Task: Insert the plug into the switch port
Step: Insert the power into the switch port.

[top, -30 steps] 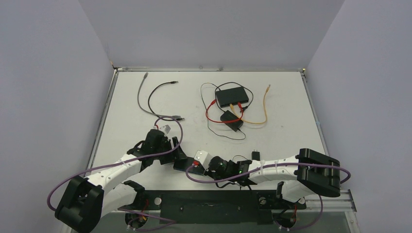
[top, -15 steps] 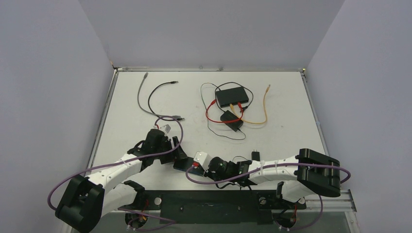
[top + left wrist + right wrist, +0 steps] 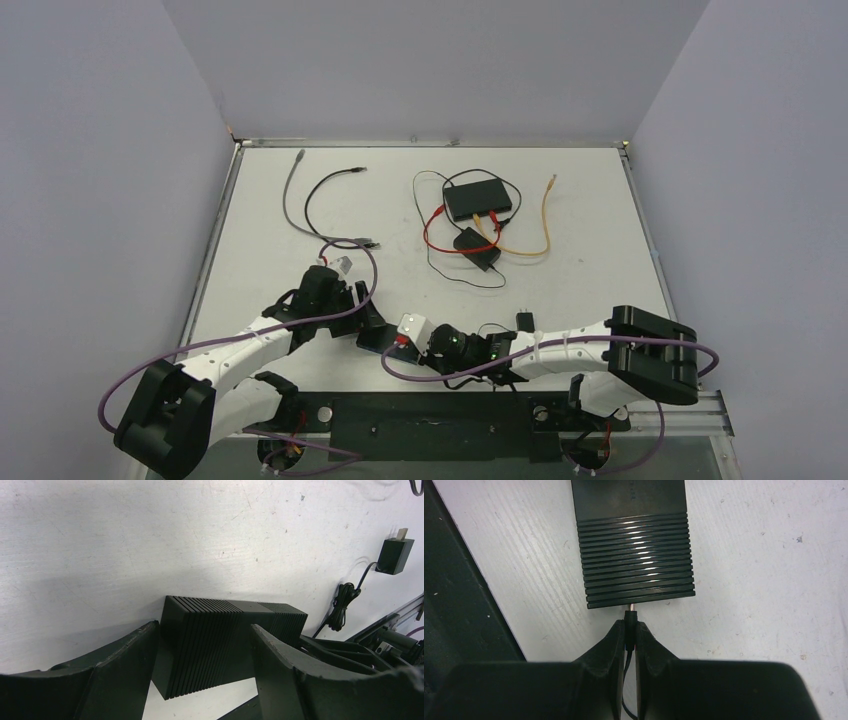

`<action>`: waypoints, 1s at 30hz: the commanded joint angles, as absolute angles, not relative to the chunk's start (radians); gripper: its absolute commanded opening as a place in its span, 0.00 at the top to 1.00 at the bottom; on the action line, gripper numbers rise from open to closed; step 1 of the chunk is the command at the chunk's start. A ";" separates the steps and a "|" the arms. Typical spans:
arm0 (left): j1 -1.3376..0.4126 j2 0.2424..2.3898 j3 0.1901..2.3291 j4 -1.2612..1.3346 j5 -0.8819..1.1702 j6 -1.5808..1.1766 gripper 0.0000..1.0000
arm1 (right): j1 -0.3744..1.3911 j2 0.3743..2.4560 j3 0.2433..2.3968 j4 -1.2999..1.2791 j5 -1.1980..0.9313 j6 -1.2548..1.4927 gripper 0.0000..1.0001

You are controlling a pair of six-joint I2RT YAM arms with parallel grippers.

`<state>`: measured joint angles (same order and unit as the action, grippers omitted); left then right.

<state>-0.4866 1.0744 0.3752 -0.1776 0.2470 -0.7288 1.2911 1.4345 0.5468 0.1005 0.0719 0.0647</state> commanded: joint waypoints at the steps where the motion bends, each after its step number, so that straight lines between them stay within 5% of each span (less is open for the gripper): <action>1: -0.485 1.069 0.360 -0.135 0.305 -0.716 0.37 | 1.290 1.451 0.552 0.237 0.092 0.058 1.00; 30: -0.561 1.049 0.322 -0.101 0.340 -0.747 0.46 | 1.149 1.491 0.751 0.230 -0.172 -0.138 1.00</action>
